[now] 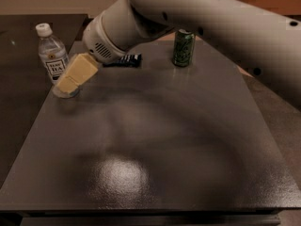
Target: Knock blue plastic bottle over
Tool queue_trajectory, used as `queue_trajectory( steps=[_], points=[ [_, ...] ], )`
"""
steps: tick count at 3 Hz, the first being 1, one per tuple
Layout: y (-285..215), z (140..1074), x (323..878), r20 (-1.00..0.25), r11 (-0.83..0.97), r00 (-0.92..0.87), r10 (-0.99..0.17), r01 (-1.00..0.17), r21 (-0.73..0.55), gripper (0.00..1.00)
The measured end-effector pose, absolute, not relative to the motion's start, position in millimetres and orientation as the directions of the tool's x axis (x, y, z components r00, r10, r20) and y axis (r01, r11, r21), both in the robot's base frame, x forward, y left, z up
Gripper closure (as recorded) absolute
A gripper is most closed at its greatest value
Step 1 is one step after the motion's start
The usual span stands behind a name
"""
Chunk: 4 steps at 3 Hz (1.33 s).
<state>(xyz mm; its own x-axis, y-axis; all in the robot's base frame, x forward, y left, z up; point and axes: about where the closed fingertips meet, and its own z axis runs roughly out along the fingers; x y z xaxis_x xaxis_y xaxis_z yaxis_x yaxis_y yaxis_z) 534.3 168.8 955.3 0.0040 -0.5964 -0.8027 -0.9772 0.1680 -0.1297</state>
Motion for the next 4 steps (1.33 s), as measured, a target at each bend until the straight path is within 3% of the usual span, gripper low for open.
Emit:
queue_trajectory(
  steps=[4],
  points=[
    [234, 932, 582, -0.849, 0.231, -0.005, -0.529, -0.963, -0.138, 0.00]
  ],
)
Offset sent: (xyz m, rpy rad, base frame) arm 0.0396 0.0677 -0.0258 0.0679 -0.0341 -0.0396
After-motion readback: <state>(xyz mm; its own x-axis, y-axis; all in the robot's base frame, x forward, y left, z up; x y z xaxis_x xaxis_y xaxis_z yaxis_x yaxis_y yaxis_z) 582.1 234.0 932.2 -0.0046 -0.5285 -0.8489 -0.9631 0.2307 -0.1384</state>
